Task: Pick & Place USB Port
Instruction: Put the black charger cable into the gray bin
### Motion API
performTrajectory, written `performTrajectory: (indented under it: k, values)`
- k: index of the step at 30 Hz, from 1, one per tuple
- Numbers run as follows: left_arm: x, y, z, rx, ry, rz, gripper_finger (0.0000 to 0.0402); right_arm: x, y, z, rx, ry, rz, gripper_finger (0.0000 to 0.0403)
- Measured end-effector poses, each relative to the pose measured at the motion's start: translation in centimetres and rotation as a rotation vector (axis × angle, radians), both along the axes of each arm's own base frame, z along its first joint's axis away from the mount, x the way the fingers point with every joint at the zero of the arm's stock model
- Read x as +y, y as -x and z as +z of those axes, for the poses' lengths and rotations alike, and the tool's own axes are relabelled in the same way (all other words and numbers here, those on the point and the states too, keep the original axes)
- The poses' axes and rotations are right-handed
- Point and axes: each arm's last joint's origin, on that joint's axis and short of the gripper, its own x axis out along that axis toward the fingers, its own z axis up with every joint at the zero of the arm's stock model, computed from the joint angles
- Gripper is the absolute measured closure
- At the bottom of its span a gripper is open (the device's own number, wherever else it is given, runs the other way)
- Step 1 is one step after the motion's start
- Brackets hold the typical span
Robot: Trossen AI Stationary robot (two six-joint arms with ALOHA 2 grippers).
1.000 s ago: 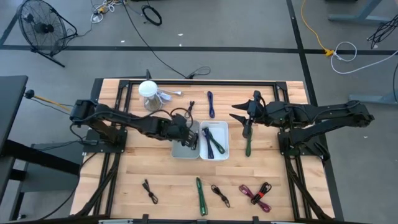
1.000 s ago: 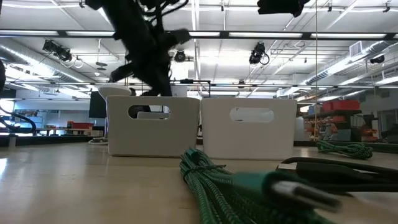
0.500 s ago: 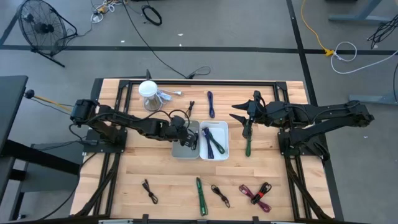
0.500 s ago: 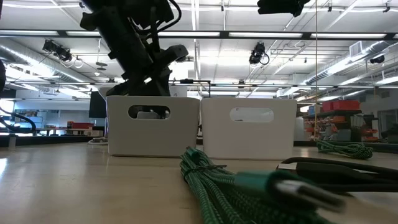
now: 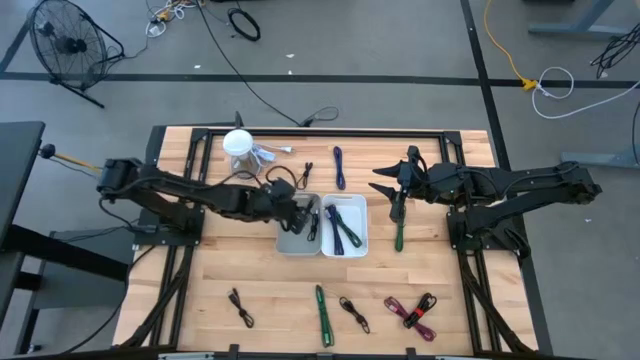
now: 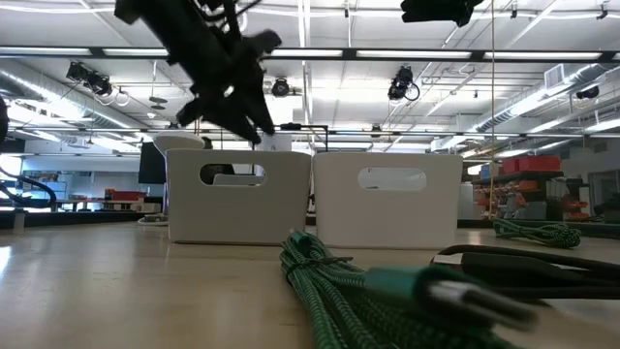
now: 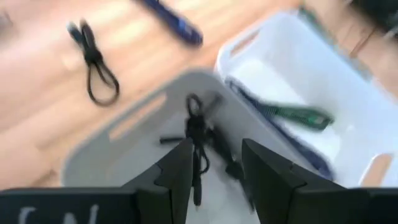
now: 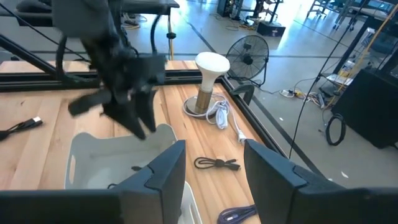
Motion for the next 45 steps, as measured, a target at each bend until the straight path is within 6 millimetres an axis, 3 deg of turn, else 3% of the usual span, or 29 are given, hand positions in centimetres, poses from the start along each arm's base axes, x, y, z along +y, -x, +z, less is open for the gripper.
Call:
performTrajectory:
  k: [7,15,18,21,30,39,45]
  values:
    - [-1.0,2.6,2.8,-0.016,0.003,-0.092,0.0264,0.0,0.0,0.0,-0.001,-0.013,-0.005,0.0238]
    - [-6.5,4.9,3.2,0.057,0.096,-0.454,0.0264,-0.1,0.0,0.0,-0.006,-0.011,-0.033,0.0238]
    - [-9.2,5.6,2.7,0.091,0.157,-0.596,0.0264,-0.1,0.0,0.0,-0.008,-0.017,-0.035,0.0238]
    - [-11.3,6.2,2.3,0.103,0.215,-0.627,0.0264,-0.1,0.0,0.0,-0.012,-0.026,-0.038,0.0238]
    - [-16.1,7.9,0.1,0.221,0.292,-0.763,0.0264,-0.1,0.2,-0.4,-0.008,-0.115,-0.084,0.0238]
    - [-19.2,9.4,-2.6,0.399,0.318,-0.925,0.0264,-0.1,0.2,-0.3,-0.043,-0.190,-0.110,0.0238]
    - [-19.9,10.3,-3.7,0.469,0.201,-1.061,0.0264,-0.1,0.0,0.1,-0.102,-0.205,-0.113,0.0238]
